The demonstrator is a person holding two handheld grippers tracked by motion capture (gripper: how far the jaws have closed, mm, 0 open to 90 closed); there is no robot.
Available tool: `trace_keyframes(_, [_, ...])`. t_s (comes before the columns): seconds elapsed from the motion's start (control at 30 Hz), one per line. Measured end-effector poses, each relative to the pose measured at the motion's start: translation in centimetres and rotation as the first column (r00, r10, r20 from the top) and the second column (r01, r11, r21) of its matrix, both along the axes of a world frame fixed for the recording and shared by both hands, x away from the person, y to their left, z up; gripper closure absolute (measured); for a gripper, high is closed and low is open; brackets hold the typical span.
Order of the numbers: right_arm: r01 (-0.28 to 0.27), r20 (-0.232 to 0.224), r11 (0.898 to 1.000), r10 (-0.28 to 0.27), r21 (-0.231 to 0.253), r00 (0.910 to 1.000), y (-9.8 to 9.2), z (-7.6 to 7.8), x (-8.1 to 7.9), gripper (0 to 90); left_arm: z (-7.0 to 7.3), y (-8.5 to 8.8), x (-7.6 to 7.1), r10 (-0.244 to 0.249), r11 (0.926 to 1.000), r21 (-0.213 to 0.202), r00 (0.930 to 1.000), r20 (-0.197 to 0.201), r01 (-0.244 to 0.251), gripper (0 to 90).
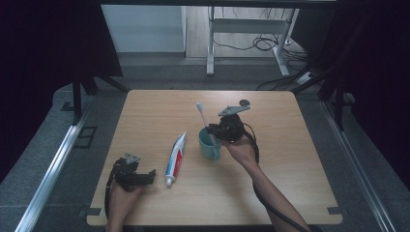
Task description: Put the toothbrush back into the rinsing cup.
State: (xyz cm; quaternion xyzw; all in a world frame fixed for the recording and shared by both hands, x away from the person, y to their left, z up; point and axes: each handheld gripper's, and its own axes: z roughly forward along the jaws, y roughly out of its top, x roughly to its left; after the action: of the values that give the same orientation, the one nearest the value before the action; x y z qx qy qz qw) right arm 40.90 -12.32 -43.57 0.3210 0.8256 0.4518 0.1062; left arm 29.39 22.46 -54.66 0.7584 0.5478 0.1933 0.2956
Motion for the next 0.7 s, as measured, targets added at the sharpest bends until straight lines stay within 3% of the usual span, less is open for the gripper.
trace_keyframes(0.7, [-0.004, -0.038, 1.000, 0.003, -0.013, 0.9993, 0.4, -2.2, 0.1, 78.7, 0.0, 0.0, 0.0, 0.000, 1.0000, 0.000, 1.0000, 0.000, 0.000, 0.0])
